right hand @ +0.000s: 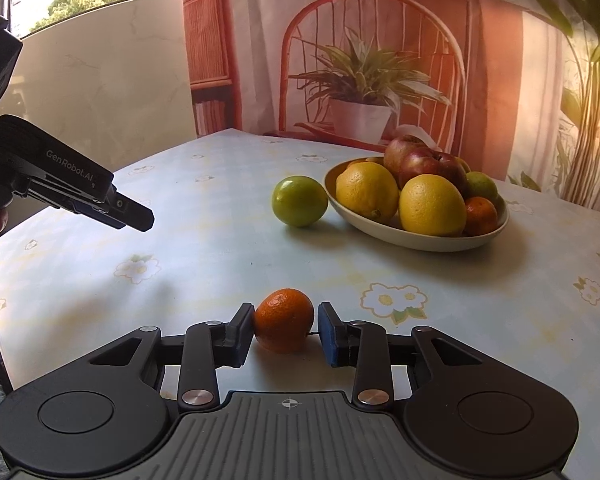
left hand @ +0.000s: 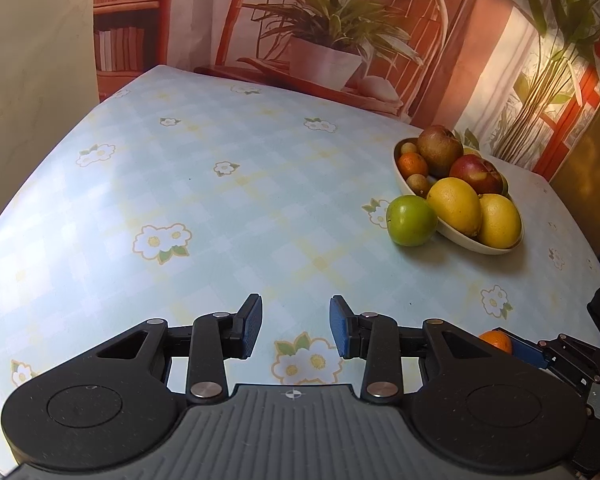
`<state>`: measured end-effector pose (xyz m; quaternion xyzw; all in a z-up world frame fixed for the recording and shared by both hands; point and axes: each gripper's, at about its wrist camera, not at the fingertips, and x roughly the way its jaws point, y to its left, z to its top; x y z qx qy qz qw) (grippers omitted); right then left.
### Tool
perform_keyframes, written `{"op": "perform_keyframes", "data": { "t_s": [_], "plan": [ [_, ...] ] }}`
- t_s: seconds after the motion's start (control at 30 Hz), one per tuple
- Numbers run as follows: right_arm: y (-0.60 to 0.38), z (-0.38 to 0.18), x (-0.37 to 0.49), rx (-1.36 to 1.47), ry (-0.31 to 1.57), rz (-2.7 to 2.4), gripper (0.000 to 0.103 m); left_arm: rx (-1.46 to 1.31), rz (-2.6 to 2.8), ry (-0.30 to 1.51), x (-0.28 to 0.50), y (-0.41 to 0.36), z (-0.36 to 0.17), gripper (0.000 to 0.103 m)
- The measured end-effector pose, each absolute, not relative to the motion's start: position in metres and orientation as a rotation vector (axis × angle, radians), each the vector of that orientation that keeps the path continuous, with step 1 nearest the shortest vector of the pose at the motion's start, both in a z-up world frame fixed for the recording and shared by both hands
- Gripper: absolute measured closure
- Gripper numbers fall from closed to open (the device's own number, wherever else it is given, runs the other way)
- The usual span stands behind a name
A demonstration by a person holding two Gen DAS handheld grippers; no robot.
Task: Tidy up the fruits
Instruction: 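Grasp the green apple with the left gripper while the right holds the tangerine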
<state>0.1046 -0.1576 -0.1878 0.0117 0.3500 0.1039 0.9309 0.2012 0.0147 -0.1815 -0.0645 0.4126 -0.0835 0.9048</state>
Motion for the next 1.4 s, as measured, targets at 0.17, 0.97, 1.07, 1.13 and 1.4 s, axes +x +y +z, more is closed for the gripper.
{"op": "perform_keyframes", "data": {
  "t_s": [0.17,0.97,1.07,1.13,1.4],
  "plan": [
    [-0.173,-0.187,0.102,0.125,0.688,0.202,0.072,-0.106,-0.191,0.816,0.208,0.007,-0.169,0.064],
    [-0.192,-0.187,0.094,0.215,0.619,0.142,0.072,-0.075,-0.306,0.754,0.270,-0.068,-0.179,0.054],
    [-0.192,-0.187,0.095,0.220,0.622,0.147,0.072,-0.078,-0.316,0.752,0.275,-0.072,-0.185,0.054],
    [-0.192,-0.188,0.096,0.222,0.626,0.152,0.072,-0.070,-0.327,0.753,0.276,-0.075,-0.188,0.054],
    [-0.194,-0.190,0.098,0.247,0.636,0.146,0.072,-0.048,-0.353,0.764,0.280,-0.083,-0.198,0.049]
  ]
}}
